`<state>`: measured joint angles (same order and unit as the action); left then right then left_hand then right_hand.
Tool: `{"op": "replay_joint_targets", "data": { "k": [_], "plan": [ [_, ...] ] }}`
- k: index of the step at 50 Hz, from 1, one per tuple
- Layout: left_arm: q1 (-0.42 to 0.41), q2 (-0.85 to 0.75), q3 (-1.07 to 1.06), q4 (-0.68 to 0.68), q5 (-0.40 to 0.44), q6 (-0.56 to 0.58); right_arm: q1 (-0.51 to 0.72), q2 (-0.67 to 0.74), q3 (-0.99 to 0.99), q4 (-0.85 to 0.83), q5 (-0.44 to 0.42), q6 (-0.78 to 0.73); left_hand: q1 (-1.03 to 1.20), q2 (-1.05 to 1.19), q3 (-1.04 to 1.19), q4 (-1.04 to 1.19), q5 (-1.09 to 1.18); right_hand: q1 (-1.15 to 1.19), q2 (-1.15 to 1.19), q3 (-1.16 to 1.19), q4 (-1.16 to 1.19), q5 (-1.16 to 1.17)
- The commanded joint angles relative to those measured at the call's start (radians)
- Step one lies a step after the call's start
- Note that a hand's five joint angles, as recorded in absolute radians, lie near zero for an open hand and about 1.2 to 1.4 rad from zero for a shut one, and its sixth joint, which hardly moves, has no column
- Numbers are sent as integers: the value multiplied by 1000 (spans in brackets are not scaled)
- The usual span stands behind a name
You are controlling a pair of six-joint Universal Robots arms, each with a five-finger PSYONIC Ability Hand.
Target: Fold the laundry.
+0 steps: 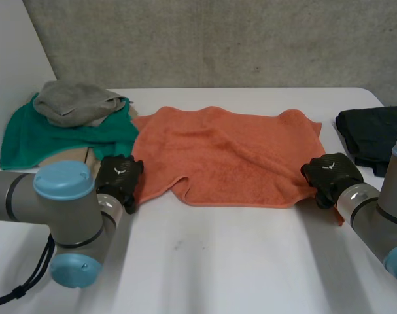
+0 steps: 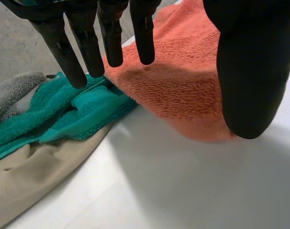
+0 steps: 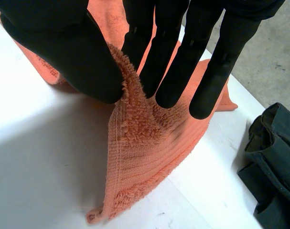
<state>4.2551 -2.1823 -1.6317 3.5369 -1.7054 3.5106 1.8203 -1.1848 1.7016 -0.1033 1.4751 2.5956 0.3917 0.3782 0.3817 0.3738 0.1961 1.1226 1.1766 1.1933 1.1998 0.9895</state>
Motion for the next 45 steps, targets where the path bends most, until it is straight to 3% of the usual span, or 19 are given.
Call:
{"op": "replay_joint_targets", "data": {
  "k": [1,7,14,21,28,29,30,32,33,39,45],
  "plan": [
    [2,-43,67,-1,7,2,-3,1,1,-1,-2,0,115,128,125,133,136,274,220,203,196,232],
    [2,-80,116,-1,9,4,-3,1,3,-1,-3,0,373,387,383,391,394,274,220,203,196,232],
    [0,-145,194,-4,50,4,-3,1,1,-1,1,0,1004,1017,1014,1022,1025,274,220,203,196,232],
    [-1,-103,208,-10,82,11,-10,-19,-26,8,5,-3,1005,1018,1015,1023,1026,274,220,203,196,232],
    [37,194,63,-56,108,5,-36,-108,-60,105,-6,-8,1005,1018,1015,1023,1026,274,220,203,196,232],
    [32,219,24,-64,127,1,-36,-108,-59,116,-7,-3,874,888,884,892,895,274,220,203,196,232],
    [29,225,4,-65,139,-4,-36,-108,-59,120,-7,-3,489,503,499,507,510,274,220,203,196,232],
    [26,227,-22,-65,158,-12,-33,-107,-48,120,-12,-2,-43,-30,-33,-25,-22,274,220,203,196,232],
    [22,225,-39,-67,168,-24,-32,-107,-45,122,-15,-2,-154,-140,-144,-136,-133,274,220,203,196,232],
    [-6,142,-24,-55,175,-100,-30,-107,-40,122,-13,3,-140,-127,-130,-122,-119,274,220,203,196,232],
    [-77,-19,137,-53,167,-119,-33,-121,-49,129,-10,9,-137,-124,-127,-119,-116,274,220,203,196,232]
  ]
}}
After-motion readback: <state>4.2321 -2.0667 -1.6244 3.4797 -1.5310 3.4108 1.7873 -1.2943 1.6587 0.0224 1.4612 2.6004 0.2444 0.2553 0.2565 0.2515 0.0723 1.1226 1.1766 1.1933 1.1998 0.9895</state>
